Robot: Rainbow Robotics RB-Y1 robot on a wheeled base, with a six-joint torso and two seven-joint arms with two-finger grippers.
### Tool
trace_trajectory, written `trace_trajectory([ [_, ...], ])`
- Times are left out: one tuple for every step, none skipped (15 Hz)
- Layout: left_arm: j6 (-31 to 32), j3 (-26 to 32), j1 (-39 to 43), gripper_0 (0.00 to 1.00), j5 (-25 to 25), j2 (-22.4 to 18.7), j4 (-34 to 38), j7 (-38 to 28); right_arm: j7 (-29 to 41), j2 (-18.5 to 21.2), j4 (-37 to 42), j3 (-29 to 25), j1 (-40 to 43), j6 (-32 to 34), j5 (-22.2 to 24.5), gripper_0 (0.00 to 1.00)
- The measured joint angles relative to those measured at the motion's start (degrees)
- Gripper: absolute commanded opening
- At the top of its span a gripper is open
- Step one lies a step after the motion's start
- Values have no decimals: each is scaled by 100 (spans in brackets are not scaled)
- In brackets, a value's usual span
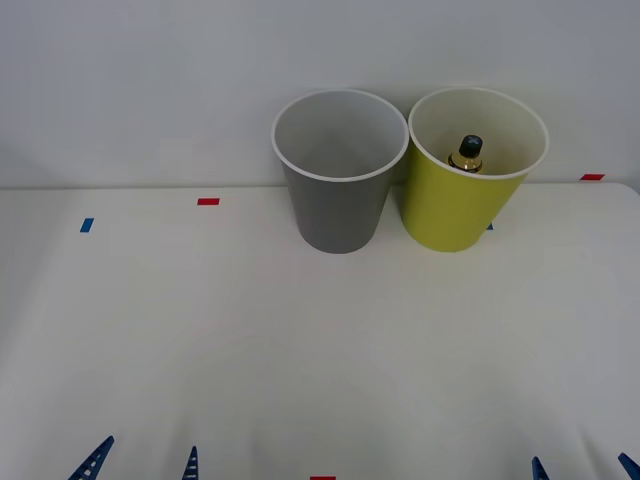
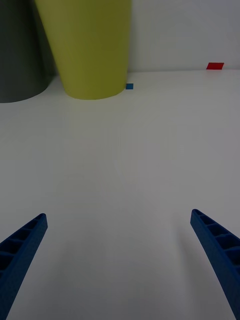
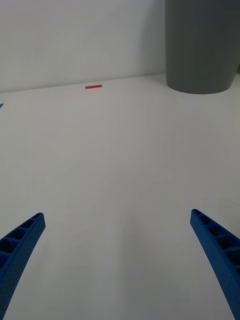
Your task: Put cans in the gray bin and PET bottles in the light green bin.
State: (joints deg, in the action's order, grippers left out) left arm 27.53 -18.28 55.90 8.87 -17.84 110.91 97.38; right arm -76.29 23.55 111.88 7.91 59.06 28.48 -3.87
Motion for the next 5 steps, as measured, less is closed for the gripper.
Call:
trace_trajectory([
  [0,0,0,100,0,0,0,0,0,0,0,0,0,0,0,100],
  [0,0,0,100,0,0,0,0,0,0,0,0,0,0,0,100],
  [0,0,0,100,0,0,0,0,0,0,0,0,0,0,0,100],
  [0,0,0,100,0,0,0,0,0,0,0,0,0,0,0,100],
  [0,0,0,100,0,0,0,0,0,0,0,0,0,0,0,100],
])
